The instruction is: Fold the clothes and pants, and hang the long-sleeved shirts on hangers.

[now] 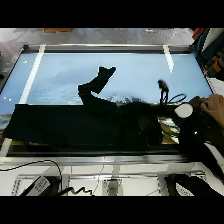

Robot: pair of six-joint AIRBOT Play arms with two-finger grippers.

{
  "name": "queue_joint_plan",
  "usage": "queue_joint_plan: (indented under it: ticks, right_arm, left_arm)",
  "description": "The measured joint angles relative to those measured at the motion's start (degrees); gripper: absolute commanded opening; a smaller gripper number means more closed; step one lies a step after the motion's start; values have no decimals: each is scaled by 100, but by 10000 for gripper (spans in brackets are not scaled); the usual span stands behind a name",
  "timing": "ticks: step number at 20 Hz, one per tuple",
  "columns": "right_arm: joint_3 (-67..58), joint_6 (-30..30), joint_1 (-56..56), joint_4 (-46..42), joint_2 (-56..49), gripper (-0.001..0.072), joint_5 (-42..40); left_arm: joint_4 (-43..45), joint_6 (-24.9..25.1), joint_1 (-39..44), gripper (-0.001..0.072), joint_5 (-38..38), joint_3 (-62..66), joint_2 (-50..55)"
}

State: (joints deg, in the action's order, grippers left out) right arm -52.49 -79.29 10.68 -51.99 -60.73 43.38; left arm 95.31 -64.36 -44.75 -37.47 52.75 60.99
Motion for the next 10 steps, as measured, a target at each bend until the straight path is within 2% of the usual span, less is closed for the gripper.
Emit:
queue_joint_plan:
  ticks: [4, 9, 10]
  right_arm:
    - [-498, -378, -632, -754, -33, 30, -315]
    - [-640, -702, -1582, -1123, -433, 30, -417]
    - [-649, -752, -1725, -1150, -549, 31, -439]
  left_arm:
    - [-334, 0, 0, 701, -57, 0, 2]
    - [-1467, 0, 87, 699, -127, 0, 72]
    - [-1672, 0, 160, 669, -162, 2, 103]
